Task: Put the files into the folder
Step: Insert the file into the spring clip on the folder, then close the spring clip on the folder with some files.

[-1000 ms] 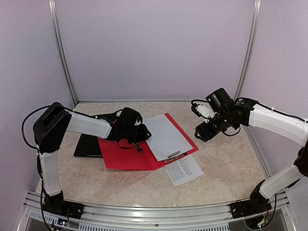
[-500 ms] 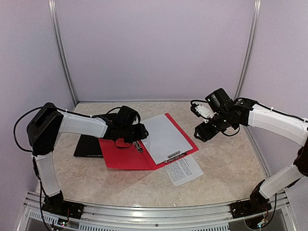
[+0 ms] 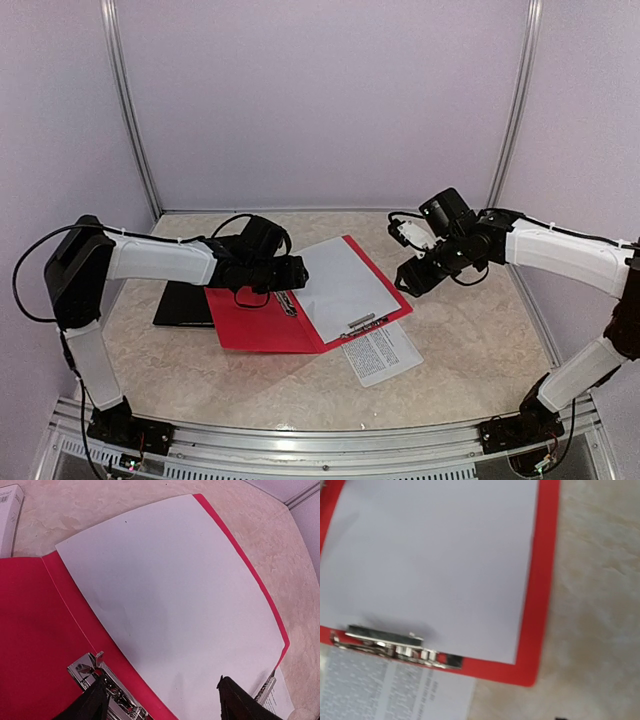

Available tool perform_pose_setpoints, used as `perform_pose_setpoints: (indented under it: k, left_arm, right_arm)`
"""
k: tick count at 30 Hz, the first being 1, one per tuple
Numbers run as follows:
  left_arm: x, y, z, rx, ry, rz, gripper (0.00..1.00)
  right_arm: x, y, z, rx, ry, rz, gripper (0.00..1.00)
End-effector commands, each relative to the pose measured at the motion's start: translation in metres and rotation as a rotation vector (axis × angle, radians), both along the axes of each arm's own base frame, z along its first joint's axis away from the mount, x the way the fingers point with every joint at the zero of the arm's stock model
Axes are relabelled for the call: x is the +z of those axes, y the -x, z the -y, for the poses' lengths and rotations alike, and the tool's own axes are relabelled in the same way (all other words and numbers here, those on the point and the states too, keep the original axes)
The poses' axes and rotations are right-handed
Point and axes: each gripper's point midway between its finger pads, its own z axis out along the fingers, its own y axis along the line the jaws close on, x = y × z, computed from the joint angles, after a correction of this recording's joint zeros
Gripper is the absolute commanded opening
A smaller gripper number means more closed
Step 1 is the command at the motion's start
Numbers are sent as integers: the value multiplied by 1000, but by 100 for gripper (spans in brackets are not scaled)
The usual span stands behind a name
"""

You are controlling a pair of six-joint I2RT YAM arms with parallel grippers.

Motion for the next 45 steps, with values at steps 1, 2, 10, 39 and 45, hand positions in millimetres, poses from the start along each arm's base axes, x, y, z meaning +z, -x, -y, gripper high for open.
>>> perform_pose_setpoints:
  k: [1,2,10,39,45]
  left_arm:
    - [17,8,2,-74,-43,67,75]
    - [20,11,4,-101,-38,86,76]
    - [31,45,26,-367,31,228,83]
    - [-28,135,113,-1179,-128,498,51]
    - [-37,129,124,-1195,-168,519,45]
  right_arm:
    - [-16,3,-19,56,-79,-42,61]
    - [-22,4,-25,70,-96,-59,60]
    - [-50,14,-54,127,-151,-122,58]
    - [-80,13,-52,107,-115,-161,46]
    - [-83,14,-39,81,-118,-164,46]
